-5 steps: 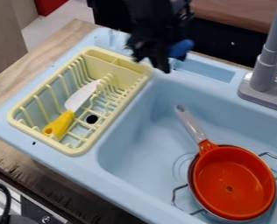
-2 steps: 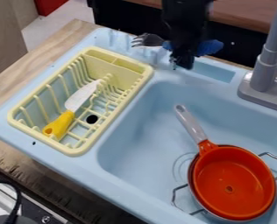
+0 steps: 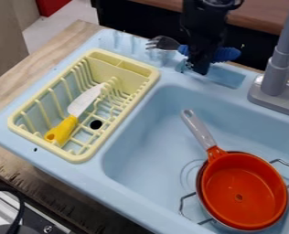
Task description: Move the pork to the upper right side of the sink
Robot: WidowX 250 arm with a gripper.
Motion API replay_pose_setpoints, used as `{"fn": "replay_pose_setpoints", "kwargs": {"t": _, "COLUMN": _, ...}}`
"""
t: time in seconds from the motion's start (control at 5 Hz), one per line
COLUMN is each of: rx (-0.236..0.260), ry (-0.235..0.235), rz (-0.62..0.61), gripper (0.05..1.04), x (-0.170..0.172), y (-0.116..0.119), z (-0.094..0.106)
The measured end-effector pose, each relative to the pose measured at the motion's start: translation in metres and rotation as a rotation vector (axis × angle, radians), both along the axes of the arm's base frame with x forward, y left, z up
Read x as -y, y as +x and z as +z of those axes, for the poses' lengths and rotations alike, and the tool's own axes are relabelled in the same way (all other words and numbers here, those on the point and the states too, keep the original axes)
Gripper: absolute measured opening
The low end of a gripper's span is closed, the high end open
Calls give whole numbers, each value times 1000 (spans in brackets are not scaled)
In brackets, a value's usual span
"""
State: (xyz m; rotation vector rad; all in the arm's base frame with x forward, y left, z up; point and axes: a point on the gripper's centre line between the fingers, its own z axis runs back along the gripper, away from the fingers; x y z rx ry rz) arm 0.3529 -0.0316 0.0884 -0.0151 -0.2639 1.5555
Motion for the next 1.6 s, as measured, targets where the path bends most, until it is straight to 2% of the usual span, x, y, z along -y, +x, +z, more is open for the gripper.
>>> {"fn": "replay_pose_setpoints", "kwargs": {"t": 0.2, "rx": -6, "ry": 29, "rz": -9, "gripper": 386, "x": -3, "y": 2, "z": -6}}
{"fn": "replay_pose_setpoints", "kwargs": {"t": 0.4, "rx": -31, "ry": 28, "rz": -35, "gripper": 445, "x": -1, "y": 0, "z": -7}}
{"fn": "replay_pose_setpoints", "kwargs": {"t": 0.6, "rx": -41, "ry": 13, "rz": -65, "gripper": 738, "x": 2, "y": 0, "z": -6}}
{"fn": "replay_pose_setpoints", "kwargs": {"t": 0.8, "rx": -49, "ry": 17, "rz": -72, "gripper": 977, "x": 0, "y": 0, "z": -6}}
{"fn": "replay_pose_setpoints", "kwargs": {"t": 1.2, "rx": -38, "ry": 8, "rz": -94, "gripper": 995, "x": 0, "y": -9, "z": -3}}
{"fn": "replay_pose_setpoints", "kwargs": {"t": 1.4, "rx": -27, "ry": -8, "rz": -155, "gripper": 995, "x": 1, "y": -22, "z": 7}}
{"fn": "replay_pose_setpoints", "kwargs": {"t": 1.6, "rx": 12, "ry": 5, "rz": -282, "gripper": 995, "x": -4, "y": -45, "z": 16}}
